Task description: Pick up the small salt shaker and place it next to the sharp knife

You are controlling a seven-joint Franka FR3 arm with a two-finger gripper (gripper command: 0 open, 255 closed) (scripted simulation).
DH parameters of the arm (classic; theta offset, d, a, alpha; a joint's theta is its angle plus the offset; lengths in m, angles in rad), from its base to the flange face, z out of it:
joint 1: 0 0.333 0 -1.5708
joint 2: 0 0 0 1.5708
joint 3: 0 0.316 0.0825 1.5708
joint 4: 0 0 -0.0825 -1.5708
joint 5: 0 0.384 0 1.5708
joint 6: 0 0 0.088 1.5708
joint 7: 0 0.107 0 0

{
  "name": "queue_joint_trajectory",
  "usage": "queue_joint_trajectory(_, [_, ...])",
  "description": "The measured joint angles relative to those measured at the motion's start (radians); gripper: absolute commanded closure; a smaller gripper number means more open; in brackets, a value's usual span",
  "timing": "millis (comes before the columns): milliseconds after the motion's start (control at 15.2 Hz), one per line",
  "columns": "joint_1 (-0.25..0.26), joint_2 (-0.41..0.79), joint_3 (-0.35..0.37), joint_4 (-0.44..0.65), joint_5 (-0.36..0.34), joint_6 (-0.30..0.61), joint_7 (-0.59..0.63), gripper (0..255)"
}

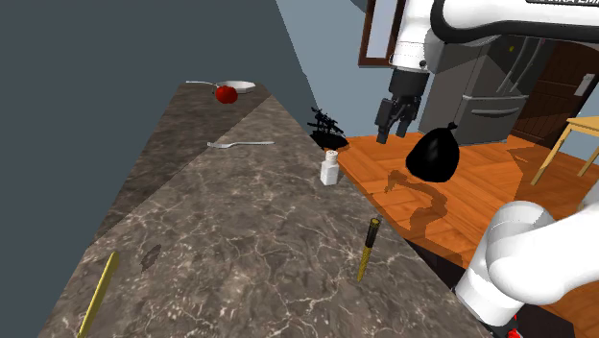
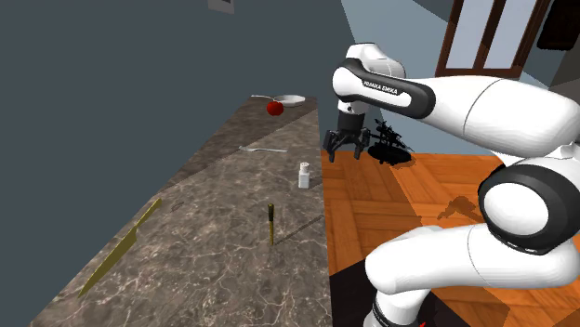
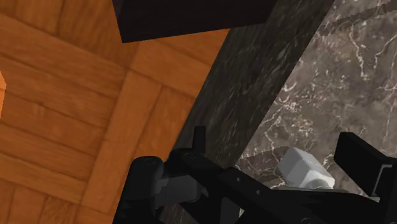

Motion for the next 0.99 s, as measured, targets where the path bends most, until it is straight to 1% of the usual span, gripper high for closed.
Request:
queue_joint_trajectory(66, [0.0, 0.0, 0.0, 0.0, 0.0, 0.0, 0.0, 0])
queue_joint_trajectory(198, [0.007, 0.037, 0.007, 0.015, 0.016, 0.021, 0.011, 0])
queue_joint_trajectory(330, [0.019, 0.099, 0.019, 0.039, 0.04, 0.056, 0.03, 0])
queue_joint_trajectory(792, [0.054, 0.33, 0.047, 0.18, 0.117, 0.142, 0.076, 0])
queue_joint_trajectory(990, [0.06, 0.355, 0.055, 0.166, 0.128, 0.18, 0.083, 0])
